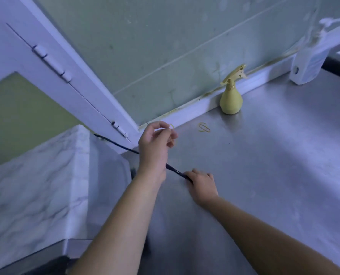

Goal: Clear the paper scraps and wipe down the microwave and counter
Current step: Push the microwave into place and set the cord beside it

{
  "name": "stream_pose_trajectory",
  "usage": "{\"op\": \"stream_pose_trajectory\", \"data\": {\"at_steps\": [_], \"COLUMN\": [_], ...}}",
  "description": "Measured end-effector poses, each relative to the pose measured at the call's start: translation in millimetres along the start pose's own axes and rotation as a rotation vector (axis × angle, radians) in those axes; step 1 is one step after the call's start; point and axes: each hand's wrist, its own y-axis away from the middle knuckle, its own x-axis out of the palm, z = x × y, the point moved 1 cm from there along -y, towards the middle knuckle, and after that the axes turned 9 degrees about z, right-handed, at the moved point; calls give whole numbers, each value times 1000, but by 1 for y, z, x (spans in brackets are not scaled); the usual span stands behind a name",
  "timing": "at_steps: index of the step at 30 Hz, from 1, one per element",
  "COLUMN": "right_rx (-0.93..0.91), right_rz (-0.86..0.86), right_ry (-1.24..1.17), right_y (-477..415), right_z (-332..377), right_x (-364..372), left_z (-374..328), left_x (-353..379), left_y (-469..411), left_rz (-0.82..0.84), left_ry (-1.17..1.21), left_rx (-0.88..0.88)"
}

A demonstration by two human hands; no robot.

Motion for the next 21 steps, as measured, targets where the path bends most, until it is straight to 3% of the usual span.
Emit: {"op": "stream_pose_trajectory", "data": {"at_steps": [4, 8, 12, 15, 21], "right_rx": [26, -15, -69, -99, -102], "right_rz": [148, 270, 334, 321, 223], "right_ry": [-540, -992, -1112, -1145, -998], "right_y": [32, 80, 115, 132, 148], "right_z": [28, 59, 111, 142, 166], "right_x": [-26, -64, -95, -105, -92], "left_z": [-45, -64, -59, -48, -49], "left_x": [-51, -84, -100, -107, -104], "left_y": [73, 132, 165, 172, 171], "left_rz": [23, 75, -50, -177, -53], "left_ry": [230, 219, 70, 73, 73], "left_rx": [-111, -126, -100, -192, -317]}}
